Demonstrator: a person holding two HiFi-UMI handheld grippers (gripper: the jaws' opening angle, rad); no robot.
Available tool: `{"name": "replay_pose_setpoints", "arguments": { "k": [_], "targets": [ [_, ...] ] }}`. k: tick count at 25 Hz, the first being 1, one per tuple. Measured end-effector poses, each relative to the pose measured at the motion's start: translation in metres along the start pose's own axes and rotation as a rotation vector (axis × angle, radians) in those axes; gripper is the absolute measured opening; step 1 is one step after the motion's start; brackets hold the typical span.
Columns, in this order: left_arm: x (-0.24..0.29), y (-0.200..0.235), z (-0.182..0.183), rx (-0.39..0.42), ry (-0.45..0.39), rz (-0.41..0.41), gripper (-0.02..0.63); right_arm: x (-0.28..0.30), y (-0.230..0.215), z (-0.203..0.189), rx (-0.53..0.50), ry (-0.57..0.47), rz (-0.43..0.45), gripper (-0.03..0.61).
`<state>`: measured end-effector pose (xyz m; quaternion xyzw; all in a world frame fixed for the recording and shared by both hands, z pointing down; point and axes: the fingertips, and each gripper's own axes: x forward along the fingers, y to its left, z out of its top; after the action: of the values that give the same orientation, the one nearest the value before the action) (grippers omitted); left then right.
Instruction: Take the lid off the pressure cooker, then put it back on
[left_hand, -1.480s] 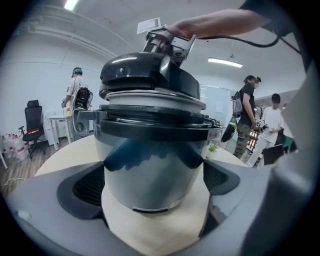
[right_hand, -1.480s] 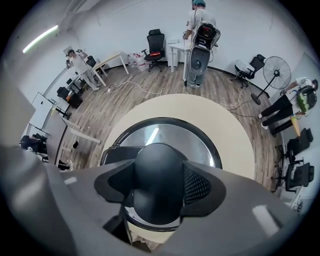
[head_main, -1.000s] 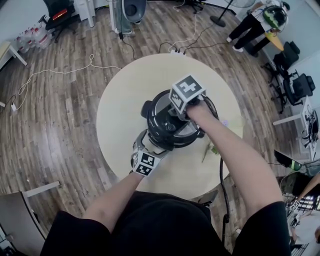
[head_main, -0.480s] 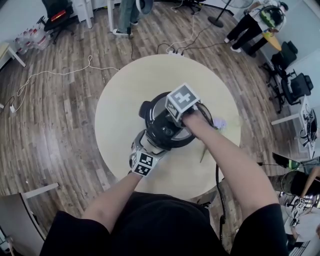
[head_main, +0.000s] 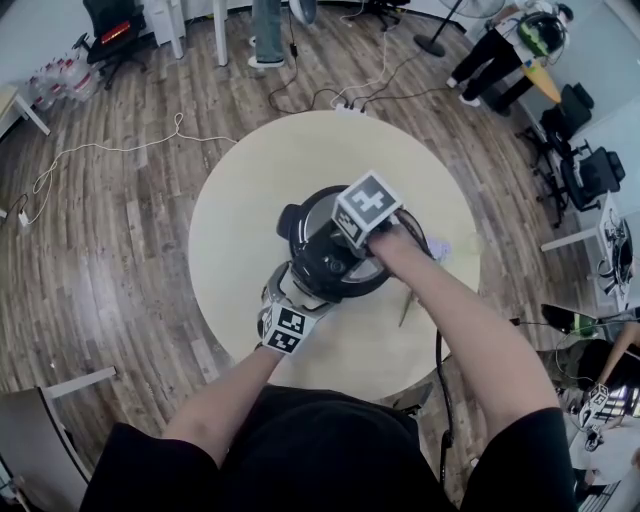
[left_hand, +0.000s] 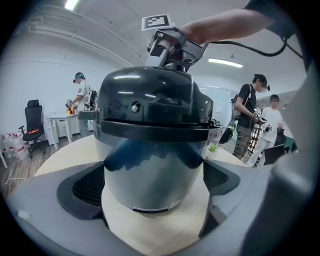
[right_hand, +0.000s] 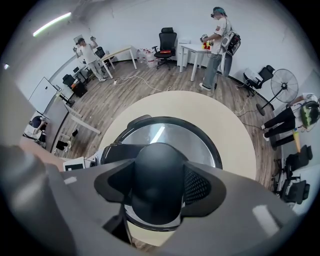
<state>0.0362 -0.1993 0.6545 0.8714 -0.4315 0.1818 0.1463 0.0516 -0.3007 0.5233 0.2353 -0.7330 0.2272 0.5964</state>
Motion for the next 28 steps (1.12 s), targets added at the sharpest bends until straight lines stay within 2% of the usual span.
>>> {"name": "replay_pose_setpoints", "arguments": {
  "k": [5, 20, 25, 28],
  "targets": [
    [-0.001, 0.0, 0.001, 0.0, -0.002, 0.0, 0.591, -0.001, 0.006, -0.002, -0.093, 0.017, 0.018, 0.288],
    [0.001, -0.003, -0.001, -0.003, -0.008, 0.004, 0.591, 0.0, 0.011, -0.008, -0.253, 0.02, 0.075, 0.298],
    [0.0, -0.003, -0.001, -0.005, -0.005, 0.002, 0.591, -0.001, 0.015, -0.011, -0.359, 0.027, 0.107, 0.301],
    [0.0, -0.003, -0.001, -0.003, 0.002, -0.001, 0.591, -0.001, 0.019, -0.014, -0.476, 0.036, 0.125, 0.302]
  ]
}}
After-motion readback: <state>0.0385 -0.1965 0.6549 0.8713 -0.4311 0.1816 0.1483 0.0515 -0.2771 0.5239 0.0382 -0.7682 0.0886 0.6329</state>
